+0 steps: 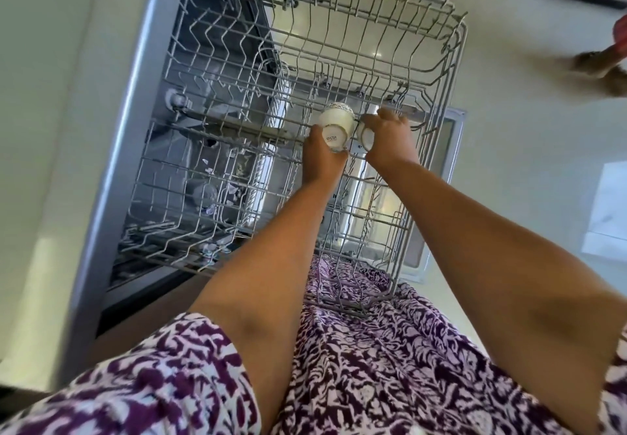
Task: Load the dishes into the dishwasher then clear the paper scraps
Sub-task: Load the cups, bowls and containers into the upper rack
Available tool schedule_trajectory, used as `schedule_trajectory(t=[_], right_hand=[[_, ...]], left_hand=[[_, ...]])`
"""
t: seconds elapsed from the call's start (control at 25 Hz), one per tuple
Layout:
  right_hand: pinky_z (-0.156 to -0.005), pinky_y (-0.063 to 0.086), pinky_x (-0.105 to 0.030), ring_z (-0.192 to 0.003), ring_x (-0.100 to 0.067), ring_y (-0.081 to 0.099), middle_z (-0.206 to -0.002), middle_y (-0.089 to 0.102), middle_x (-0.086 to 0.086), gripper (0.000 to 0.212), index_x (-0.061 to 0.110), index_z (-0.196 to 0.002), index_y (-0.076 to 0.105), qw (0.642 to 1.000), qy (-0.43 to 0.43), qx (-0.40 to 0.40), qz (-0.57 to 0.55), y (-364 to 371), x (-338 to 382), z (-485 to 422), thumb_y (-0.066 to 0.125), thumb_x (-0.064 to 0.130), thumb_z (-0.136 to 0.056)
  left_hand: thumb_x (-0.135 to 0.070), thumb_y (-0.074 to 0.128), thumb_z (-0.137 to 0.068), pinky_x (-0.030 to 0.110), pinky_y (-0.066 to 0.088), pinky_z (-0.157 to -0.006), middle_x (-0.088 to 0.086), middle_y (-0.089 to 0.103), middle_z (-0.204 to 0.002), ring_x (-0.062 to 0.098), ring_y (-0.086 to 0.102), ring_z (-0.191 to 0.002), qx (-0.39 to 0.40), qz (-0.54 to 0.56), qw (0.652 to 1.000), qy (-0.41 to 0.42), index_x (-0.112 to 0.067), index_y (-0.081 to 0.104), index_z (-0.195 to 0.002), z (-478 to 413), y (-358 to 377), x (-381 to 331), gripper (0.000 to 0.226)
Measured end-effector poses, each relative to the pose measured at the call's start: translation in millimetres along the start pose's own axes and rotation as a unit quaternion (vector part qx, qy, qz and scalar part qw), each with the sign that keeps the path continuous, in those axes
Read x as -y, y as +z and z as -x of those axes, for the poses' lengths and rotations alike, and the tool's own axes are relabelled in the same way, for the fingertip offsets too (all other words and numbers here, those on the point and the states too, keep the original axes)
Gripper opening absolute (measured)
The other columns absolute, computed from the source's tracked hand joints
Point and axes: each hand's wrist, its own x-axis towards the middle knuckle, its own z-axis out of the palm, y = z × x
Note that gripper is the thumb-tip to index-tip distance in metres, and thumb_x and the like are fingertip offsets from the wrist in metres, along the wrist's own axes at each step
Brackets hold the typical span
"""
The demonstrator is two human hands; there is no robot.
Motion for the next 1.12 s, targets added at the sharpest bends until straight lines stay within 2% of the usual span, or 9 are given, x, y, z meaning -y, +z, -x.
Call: schedule_trajectory(t=[0.16,0.32,0.52,0.68,0.84,1.0,1.12], right_hand=[[-0.105,0.037,-0.038,-0.133,-0.033,0.028,-0.146,0.030,-0.010,0.074,0.022,-0.140,0.037,1.000,-0.020,0.003,-0.012,2,-3,4,0.058,-0.011,-0.077],[-0.107,0.034,-0.042,-0.138,-0.035,0.020,-0.152,0.015,-0.015,0.089,0.029,-0.146,0.024,1.000,-0.001,0.021,-0.020,5,-3,4,0.064,-0.008,-0.075],[-0.102,0.040,-0.042,-0.137,-0.034,0.019,-0.150,0.016,-0.015,0.089,0.029,-0.146,0.022,1.000,0.008,0.005,-0.007,10,2,9,0.061,-0.010,-0.075],[-0.104,0.038,-0.042,-0.139,-0.034,0.015,-0.152,0.014,-0.015,0.087,0.029,-0.147,0.018,1.000,0.017,0.009,-0.006,10,2,11,0.063,-0.004,-0.079],[-0.105,0.036,-0.044,-0.136,-0.036,0.022,-0.150,0.019,-0.016,0.082,0.026,-0.147,0.021,1.000,0.014,0.018,-0.002,12,1,11,0.065,0.003,-0.082],[-0.102,0.040,-0.045,-0.126,-0.039,0.037,-0.147,0.026,-0.013,0.061,0.026,-0.139,0.039,1.000,0.002,0.023,0.010,16,-2,11,0.061,0.006,-0.085],[-0.102,0.043,-0.043,-0.120,-0.036,0.047,-0.139,0.039,-0.014,0.055,0.026,-0.136,0.044,0.995,0.025,0.041,-0.082,7,-3,7,0.064,0.023,-0.085]], left_hand=[[-0.014,0.078,-0.074,0.029,0.050,-0.083,0.017,0.057,-0.119,0.028,0.058,-0.107,0.010,0.010,1.000,-0.003,-0.002,0.042,-0.130,4,-1,4,0.067],[-0.016,0.075,-0.077,0.024,0.044,-0.078,0.016,0.053,-0.124,0.027,0.056,-0.109,0.011,-0.005,1.000,-0.009,-0.004,0.040,-0.131,6,-7,-1,0.066],[-0.014,0.071,-0.081,0.022,0.038,-0.076,0.015,0.048,-0.131,0.027,0.051,-0.116,0.011,-0.024,0.999,-0.019,-0.005,0.036,-0.136,9,-15,-6,0.066],[-0.015,0.071,-0.080,0.024,0.039,-0.077,0.015,0.050,-0.130,0.027,0.051,-0.117,0.011,-0.017,1.000,-0.015,-0.004,0.038,-0.135,13,-19,-7,0.065],[-0.015,0.072,-0.079,0.027,0.045,-0.082,0.013,0.050,-0.128,0.026,0.052,-0.114,0.009,0.004,1.000,-0.017,-0.005,0.041,-0.133,16,-20,-4,0.063],[-0.014,0.070,-0.081,0.026,0.040,-0.088,0.013,0.044,-0.137,0.025,0.045,-0.124,0.018,0.010,1.000,-0.020,-0.007,0.037,-0.138,21,-23,-3,0.066],[-0.013,0.070,-0.081,0.024,0.039,-0.089,0.015,0.044,-0.137,0.026,0.045,-0.124,0.010,0.020,1.000,-0.001,-0.004,0.037,-0.137,24,-24,-1,0.066]])
